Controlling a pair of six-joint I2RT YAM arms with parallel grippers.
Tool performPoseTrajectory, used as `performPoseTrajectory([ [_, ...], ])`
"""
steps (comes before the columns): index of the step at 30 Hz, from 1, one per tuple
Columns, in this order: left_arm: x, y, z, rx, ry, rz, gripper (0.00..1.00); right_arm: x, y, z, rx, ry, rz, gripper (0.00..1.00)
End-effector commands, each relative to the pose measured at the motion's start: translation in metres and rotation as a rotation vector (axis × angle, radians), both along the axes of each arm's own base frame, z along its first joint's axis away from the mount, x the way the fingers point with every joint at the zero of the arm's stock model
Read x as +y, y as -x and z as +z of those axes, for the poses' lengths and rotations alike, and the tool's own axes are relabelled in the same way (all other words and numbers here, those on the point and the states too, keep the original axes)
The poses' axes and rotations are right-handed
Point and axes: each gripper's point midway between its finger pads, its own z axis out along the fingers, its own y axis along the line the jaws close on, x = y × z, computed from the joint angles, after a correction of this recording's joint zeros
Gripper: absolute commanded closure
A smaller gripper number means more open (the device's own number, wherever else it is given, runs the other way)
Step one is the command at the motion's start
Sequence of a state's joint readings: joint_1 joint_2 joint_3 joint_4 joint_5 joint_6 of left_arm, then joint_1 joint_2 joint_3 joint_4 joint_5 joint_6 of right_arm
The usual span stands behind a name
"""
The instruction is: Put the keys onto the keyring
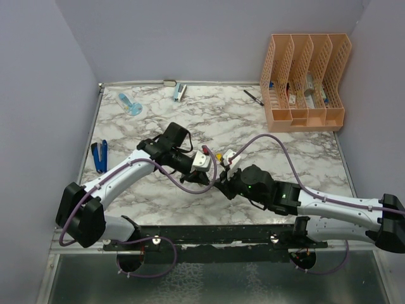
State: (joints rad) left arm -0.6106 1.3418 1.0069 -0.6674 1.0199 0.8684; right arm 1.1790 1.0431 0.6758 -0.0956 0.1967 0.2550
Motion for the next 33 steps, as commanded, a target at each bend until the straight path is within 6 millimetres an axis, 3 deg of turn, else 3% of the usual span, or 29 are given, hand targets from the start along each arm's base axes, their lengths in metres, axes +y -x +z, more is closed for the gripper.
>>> performPoseTrajectory([
  [1,0.005,-0.016,0.007,-0.087,-0.032,0.046,1.0,-0.003,0.004,0.011,0.009,-0.068,-0.021,0.99],
  [17,0.01,-0.019,0.023,-0.146,-0.04,0.015,1.0,-0.017,-0.006,-0.005,0.06,-0.051,-0.156,0.99],
  [33,0.023,-0.022,0.024,-0.201,-0.094,0.024,1.0,-0.024,-0.011,0.002,0.131,-0.117,-0.269,0.99],
])
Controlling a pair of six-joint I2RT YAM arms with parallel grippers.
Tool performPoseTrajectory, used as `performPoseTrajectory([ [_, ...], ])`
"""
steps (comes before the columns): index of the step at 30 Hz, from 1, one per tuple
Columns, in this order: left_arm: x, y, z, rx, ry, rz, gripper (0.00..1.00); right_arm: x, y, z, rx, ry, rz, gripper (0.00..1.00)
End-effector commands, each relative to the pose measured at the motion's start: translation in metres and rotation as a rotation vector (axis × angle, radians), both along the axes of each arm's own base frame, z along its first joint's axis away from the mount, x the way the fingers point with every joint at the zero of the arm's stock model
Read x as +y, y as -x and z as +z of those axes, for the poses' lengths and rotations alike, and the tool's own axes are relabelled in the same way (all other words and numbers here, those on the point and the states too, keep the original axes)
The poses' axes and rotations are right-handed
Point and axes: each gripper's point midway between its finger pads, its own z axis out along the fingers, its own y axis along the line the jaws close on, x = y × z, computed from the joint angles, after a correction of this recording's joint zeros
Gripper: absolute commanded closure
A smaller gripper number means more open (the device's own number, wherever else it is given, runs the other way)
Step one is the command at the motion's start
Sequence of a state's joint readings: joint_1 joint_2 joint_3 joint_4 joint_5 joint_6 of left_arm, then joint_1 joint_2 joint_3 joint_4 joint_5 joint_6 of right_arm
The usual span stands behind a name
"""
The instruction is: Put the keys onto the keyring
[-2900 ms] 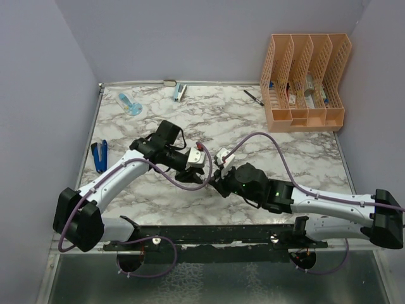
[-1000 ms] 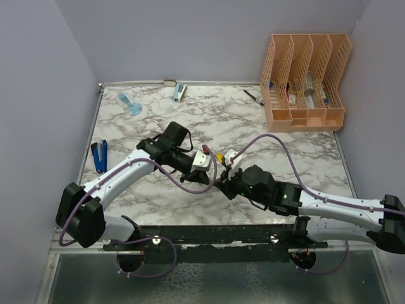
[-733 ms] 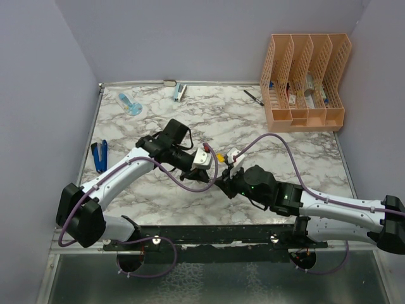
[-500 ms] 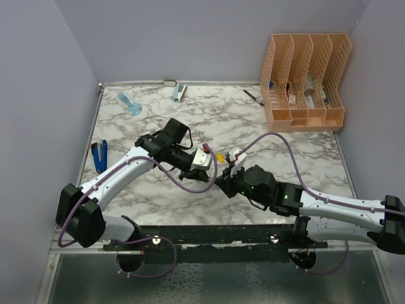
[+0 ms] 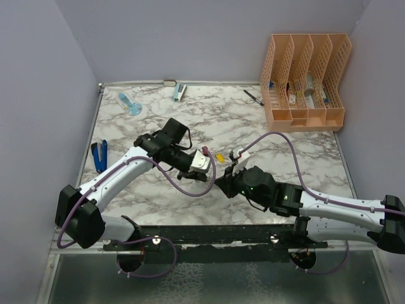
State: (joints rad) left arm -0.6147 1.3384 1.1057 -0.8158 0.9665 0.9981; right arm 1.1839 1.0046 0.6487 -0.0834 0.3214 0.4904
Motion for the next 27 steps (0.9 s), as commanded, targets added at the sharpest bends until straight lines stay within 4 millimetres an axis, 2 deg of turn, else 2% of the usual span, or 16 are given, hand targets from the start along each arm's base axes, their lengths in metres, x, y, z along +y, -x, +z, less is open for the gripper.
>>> performPoseTrajectory([
  [1,0.018,-0.019,0.009,-0.108,-0.059,0.069,1.0,-0.016,-0.002,-0.004,0.02,0.021,-0.072,0.99],
  [6,0.021,-0.022,0.016,-0.12,-0.05,0.082,1.0,-0.018,0.0,0.0,0.014,-0.025,-0.069,0.99],
  [13,0.017,-0.017,0.016,-0.094,-0.022,0.055,1.0,-0.008,0.003,0.006,-0.052,-0.034,0.018,0.99],
  [18,0.018,-0.012,0.018,-0.1,-0.016,0.025,1.0,-0.004,-0.002,0.024,-0.219,-0.002,0.092,0.73],
  [22,0.025,-0.003,0.018,-0.113,-0.031,-0.026,1.0,-0.002,0.002,0.04,-0.369,0.015,0.188,0.66],
  [27,0.031,0.005,0.021,-0.145,-0.039,-0.078,1.0,0.003,0.011,0.044,-0.471,0.031,0.296,0.63],
])
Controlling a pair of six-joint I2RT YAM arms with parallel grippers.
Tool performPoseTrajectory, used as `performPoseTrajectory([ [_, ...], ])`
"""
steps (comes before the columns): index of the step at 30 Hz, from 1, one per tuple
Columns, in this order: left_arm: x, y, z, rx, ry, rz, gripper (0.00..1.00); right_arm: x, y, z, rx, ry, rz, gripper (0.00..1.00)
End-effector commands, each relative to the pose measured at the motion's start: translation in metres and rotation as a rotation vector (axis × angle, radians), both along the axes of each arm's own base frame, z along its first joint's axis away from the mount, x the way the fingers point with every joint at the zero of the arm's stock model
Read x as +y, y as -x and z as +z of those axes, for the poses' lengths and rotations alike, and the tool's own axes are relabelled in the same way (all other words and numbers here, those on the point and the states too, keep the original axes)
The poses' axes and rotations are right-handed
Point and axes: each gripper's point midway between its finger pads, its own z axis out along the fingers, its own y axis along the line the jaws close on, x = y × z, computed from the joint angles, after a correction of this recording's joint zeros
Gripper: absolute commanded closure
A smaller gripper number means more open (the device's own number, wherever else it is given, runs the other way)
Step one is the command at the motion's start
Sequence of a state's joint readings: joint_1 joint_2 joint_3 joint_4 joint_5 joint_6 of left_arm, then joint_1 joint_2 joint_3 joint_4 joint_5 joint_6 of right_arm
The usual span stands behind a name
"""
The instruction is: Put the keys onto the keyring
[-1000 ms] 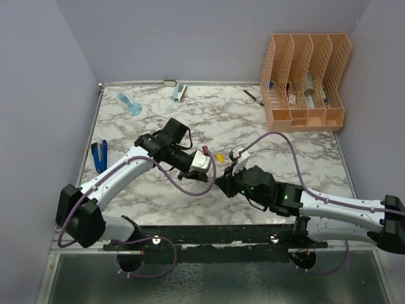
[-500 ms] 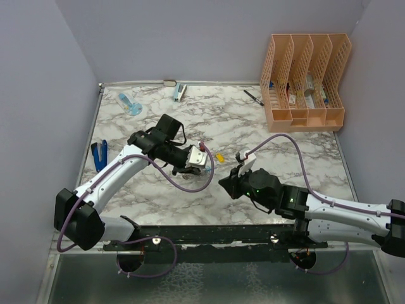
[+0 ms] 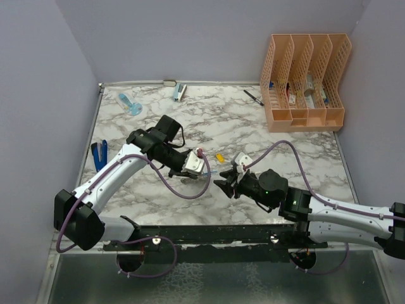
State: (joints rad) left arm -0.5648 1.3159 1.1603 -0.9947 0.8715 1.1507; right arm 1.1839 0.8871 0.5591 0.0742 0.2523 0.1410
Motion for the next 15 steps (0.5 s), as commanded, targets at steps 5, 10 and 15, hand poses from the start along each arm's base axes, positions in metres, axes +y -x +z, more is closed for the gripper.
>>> performPoseTrajectory([
  [5,0.007,0.027,0.026,-0.066,0.059,-0.172,1.0,0.02,0.022,0.014,-0.208,0.028,0.246,0.62],
  [10,0.01,0.042,0.029,-0.038,0.076,-0.224,1.0,0.03,0.029,0.01,-0.227,0.042,0.32,0.62],
  [15,0.011,0.052,0.033,-0.023,0.098,-0.247,1.0,0.042,0.035,0.01,-0.225,0.025,0.377,0.63],
])
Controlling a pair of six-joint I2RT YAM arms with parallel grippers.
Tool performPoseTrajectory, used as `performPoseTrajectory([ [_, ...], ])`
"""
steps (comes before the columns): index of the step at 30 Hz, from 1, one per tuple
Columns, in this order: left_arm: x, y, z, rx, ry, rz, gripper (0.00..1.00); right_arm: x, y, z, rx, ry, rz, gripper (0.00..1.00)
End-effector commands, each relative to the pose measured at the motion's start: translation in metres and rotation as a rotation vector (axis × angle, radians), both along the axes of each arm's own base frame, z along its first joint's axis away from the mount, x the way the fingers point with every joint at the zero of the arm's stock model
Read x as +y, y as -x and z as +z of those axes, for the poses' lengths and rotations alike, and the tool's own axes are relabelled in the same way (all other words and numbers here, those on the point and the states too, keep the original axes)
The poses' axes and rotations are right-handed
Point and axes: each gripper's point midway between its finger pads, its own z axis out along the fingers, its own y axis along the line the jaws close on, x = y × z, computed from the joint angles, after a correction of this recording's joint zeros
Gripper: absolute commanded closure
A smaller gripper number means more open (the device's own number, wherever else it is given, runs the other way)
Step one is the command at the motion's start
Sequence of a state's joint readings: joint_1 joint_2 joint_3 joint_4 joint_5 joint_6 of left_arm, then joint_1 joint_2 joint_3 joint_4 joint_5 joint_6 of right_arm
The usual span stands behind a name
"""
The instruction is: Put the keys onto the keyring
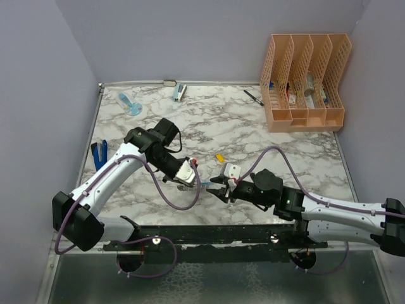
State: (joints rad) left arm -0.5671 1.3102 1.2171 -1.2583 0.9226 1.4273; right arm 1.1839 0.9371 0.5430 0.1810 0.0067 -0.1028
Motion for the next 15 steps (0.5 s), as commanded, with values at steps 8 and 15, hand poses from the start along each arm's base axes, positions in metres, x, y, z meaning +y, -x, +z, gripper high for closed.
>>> performPoseTrajectory([
  [8,-0.001,0.025,0.025,0.0,0.096,-0.079,1.0,0.038,0.014,0.007,-0.016,-0.03,0.161,0.72],
  [15,0.004,0.028,0.019,-0.005,0.078,-0.082,1.0,0.045,0.009,0.013,-0.031,-0.034,0.149,0.84],
])
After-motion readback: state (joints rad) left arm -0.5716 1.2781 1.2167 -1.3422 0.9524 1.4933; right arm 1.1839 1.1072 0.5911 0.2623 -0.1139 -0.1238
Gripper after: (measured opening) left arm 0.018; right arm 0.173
